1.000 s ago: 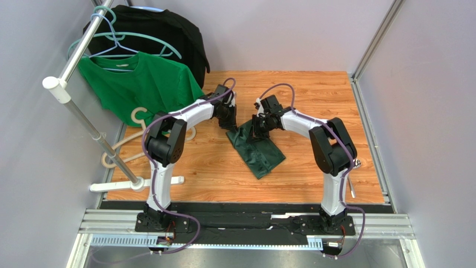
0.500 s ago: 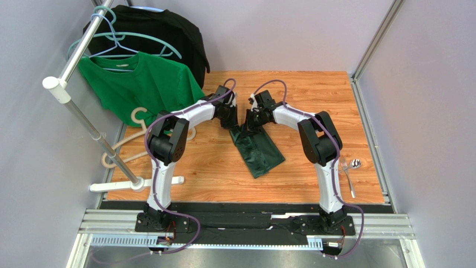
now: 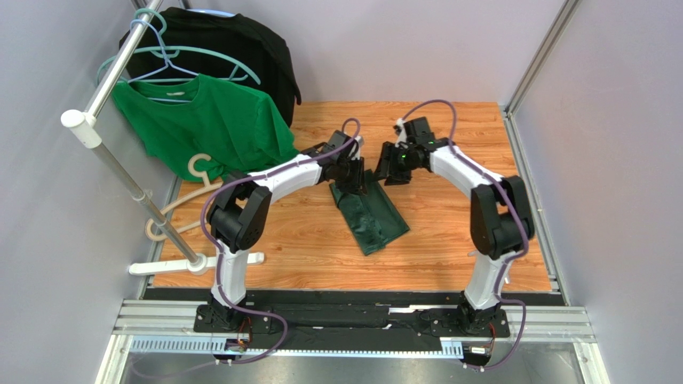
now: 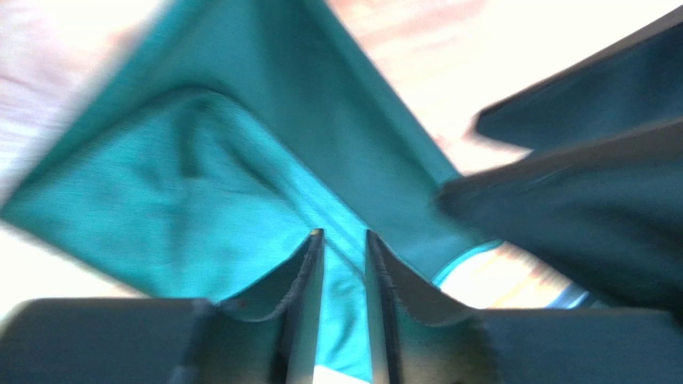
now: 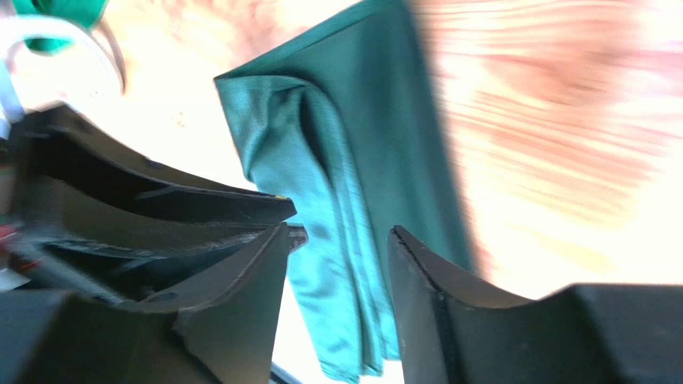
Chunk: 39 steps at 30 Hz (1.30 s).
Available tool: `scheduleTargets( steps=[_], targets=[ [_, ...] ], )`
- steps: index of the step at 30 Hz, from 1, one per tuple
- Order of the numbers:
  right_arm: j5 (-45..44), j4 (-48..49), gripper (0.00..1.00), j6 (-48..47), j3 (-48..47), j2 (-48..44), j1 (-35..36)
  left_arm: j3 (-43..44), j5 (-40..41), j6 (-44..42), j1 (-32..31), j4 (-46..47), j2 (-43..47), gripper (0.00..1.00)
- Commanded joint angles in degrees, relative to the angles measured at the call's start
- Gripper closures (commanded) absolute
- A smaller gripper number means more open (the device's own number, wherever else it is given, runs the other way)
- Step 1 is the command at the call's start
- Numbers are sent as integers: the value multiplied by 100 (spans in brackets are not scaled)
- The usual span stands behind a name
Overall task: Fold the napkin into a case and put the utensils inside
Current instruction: Smooth out the 2/3-rectangle-folded napkin at the center of the board.
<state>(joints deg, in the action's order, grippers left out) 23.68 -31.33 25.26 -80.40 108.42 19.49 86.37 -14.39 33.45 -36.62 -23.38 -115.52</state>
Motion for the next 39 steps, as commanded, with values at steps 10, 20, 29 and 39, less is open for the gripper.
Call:
scheduleTargets(
  steps=[10, 20, 29, 39],
  targets=[
    [-540, 909, 43, -117, 2150, -875, -586, 47, 719, 917, -662, 167, 118, 53],
    [707, 2228, 53, 884, 3513, -1508, -305, 336, 745, 672, -662, -349, 83, 46],
    [-422, 1061, 48, 823, 3619, -2746, -928, 1065, 1578, 461, -1022, -1228, -233, 27],
    [-918, 708, 27, 736, 4234, -4013, -1465, 3576, 3099, 1198, -1541, -2969, -1909, 25]
  ],
)
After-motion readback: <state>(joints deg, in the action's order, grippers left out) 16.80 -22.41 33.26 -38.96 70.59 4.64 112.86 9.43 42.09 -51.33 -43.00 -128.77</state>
